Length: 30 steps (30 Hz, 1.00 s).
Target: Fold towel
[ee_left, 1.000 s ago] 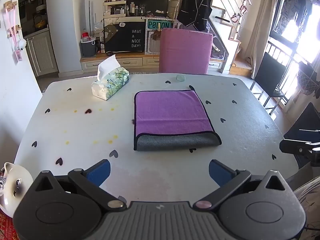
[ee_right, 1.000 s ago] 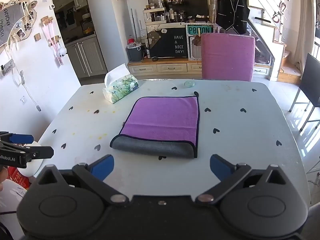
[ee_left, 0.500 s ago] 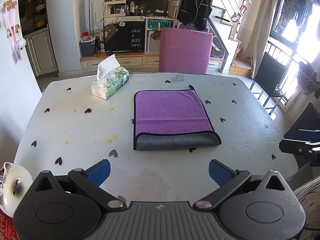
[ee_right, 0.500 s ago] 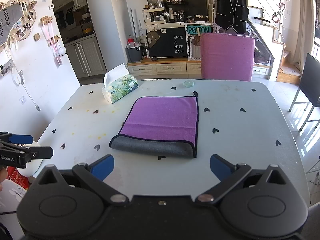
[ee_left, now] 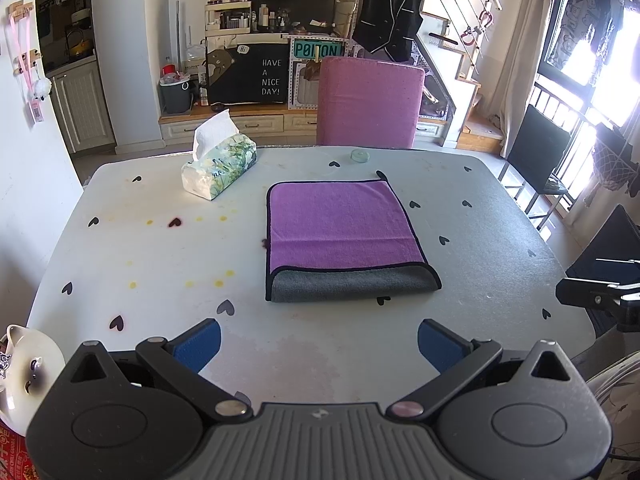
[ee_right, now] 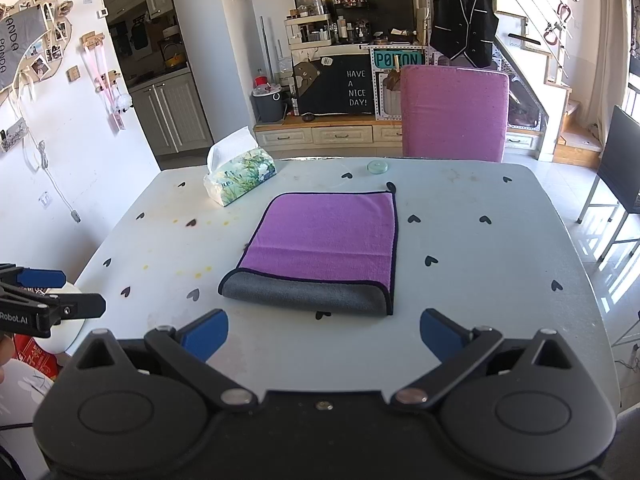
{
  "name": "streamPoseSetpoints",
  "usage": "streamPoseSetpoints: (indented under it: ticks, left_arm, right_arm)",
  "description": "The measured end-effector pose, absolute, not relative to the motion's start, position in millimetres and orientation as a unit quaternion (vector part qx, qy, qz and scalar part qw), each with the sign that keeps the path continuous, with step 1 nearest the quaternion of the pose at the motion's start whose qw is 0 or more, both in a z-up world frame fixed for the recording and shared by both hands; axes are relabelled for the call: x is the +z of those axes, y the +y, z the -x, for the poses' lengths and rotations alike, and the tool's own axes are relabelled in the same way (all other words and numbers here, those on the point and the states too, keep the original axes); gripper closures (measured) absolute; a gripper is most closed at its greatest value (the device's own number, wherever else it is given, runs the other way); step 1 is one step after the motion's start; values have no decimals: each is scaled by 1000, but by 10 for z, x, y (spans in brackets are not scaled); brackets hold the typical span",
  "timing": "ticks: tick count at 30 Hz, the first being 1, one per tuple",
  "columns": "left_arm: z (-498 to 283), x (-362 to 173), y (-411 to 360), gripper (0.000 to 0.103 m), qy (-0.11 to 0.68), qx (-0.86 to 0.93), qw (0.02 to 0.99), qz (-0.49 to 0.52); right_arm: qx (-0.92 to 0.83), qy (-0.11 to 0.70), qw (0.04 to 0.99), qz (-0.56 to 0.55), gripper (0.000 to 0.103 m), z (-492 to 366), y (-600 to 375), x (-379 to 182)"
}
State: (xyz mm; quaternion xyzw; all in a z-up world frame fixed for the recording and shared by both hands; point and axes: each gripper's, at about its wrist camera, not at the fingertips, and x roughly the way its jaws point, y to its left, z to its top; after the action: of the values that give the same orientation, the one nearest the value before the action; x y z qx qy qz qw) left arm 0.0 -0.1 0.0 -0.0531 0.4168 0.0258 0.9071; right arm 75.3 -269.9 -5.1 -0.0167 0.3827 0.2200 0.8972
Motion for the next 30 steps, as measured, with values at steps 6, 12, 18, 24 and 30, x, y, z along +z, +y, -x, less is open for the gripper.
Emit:
streamPoseSetpoints:
  ticks: [6,12,18,24,30]
  left_arm:
    - [-1,0,-2,0,417,25,907,53]
    - [5,30,-57,0,417,26,907,54]
    - [7,11,-60,0,417,26,907,54]
    - [18,35,-80,0,417,26,907,54]
    - [17,33,-72,0,417,25,907,54]
  right_arm:
    - [220,383,897,17,1,-756,-2698,-52]
    - [219,383,897,17,1,-760,-2696,-56]
    - [219,384,897,18,1,-761,-2694,-62]
    - [219,384,897,18,1,-763,-2691,-66]
    - [219,384,897,18,1,-765,-2689,-68]
